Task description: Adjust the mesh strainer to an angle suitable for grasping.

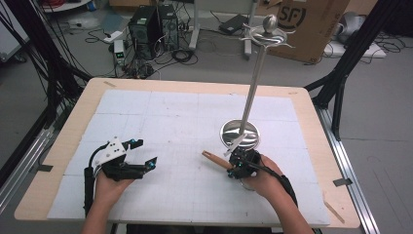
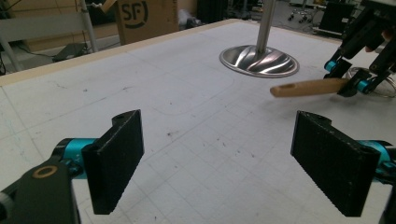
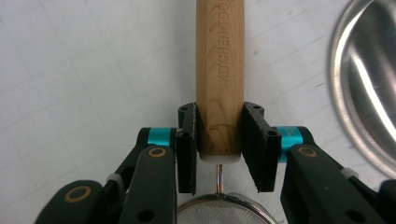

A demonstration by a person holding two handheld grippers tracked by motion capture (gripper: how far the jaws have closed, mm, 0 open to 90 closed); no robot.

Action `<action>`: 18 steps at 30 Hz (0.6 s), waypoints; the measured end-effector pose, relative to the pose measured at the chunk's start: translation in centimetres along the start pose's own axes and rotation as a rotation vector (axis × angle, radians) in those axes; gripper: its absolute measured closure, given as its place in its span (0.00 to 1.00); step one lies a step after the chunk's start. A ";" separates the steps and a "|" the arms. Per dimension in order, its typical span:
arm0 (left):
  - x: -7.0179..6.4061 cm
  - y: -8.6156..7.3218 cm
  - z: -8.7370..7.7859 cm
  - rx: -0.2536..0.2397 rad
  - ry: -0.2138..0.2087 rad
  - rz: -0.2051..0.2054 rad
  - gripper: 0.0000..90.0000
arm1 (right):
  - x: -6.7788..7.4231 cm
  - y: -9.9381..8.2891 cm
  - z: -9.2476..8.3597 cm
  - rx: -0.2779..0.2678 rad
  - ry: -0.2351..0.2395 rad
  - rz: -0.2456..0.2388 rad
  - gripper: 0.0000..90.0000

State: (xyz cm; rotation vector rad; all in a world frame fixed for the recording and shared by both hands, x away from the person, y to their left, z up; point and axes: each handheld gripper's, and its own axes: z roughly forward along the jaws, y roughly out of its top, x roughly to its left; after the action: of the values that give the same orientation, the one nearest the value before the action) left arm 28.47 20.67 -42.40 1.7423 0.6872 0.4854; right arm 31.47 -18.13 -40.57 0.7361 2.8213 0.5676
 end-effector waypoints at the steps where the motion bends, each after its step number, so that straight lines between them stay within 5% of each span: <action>1: 0.0 0.0 0.0 -0.004 0.002 0.000 0.20 | 0.0 -0.1 -0.4 -0.021 0.002 0.012 0.76; 11: 0.0 0.1 -0.3 -0.013 0.008 -0.005 0.20 | -1.3 -1.8 -3.5 -0.257 0.012 0.089 0.76; 18: 0.0 0.2 -0.3 -0.016 0.008 -0.003 0.20 | -1.8 -2.7 -4.5 -0.370 0.016 0.107 0.76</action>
State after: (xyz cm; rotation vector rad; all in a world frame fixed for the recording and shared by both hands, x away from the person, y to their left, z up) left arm 28.35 20.86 -42.09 1.7249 0.6895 0.4951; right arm 30.70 -22.69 -37.39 0.8092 2.5878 1.0780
